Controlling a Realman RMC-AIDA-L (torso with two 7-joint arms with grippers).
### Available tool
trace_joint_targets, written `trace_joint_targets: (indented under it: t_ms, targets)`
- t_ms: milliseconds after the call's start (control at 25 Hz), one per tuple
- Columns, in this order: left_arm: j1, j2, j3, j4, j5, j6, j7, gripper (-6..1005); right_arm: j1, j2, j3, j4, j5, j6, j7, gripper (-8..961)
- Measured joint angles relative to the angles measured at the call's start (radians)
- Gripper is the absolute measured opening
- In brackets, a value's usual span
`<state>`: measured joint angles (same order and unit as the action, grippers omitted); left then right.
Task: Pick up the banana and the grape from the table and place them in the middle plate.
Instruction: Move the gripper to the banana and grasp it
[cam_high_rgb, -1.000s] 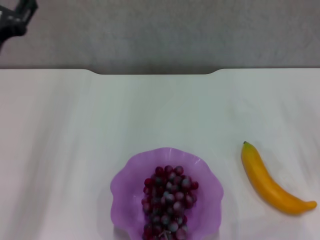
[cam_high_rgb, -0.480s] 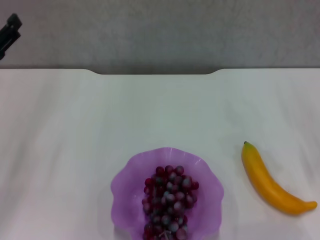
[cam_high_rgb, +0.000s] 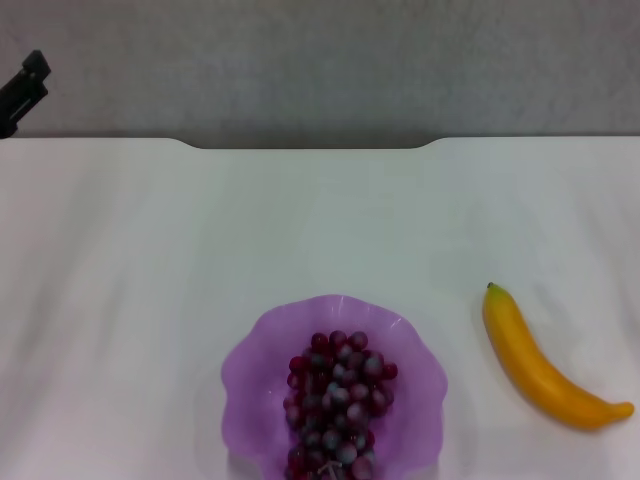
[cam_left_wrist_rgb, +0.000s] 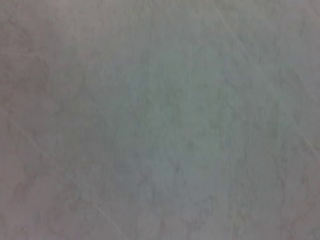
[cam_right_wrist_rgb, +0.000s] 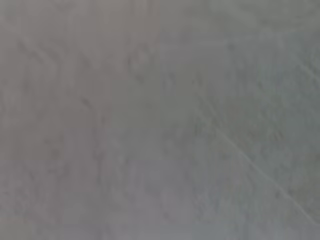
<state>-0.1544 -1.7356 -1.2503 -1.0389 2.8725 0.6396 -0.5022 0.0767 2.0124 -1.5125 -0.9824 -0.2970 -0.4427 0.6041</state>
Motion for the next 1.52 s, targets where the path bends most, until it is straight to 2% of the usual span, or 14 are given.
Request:
trace_joint_targets:
  t_ms: [80, 240, 800, 1120, 1280, 1520]
  targets:
    - [0.003, 0.000, 0.001, 0.000, 0.000, 0.000, 0.000, 818, -0.014, -0.001, -0.037, -0.080, 0.000, 0.113, 0.000, 482]
    - [0.005, 0.001, 0.002, -0.003, 0.001, 0.000, 0.001, 818, -0.024, -0.002, -0.083, -0.179, 0.001, 0.256, 0.000, 481]
    - [0.007, -0.002, 0.002, -0.004, 0.001, -0.002, 0.002, 818, -0.004, -0.008, -0.300, -0.294, 0.006, 0.431, 0.001, 481]
    - [0.020, -0.005, -0.007, -0.013, 0.001, -0.002, 0.002, 818, 0.024, -0.009, -0.371, -0.420, 0.024, 0.712, -0.008, 481]
    - [0.023, -0.005, -0.009, -0.013, 0.001, -0.002, 0.002, 818, 0.026, -0.012, -0.374, -0.446, 0.115, 0.757, -0.070, 481]
    - [0.024, -0.005, -0.009, -0.013, 0.001, -0.002, 0.002, 818, 0.051, -0.017, -0.353, -0.438, 0.412, 0.763, -0.323, 481]
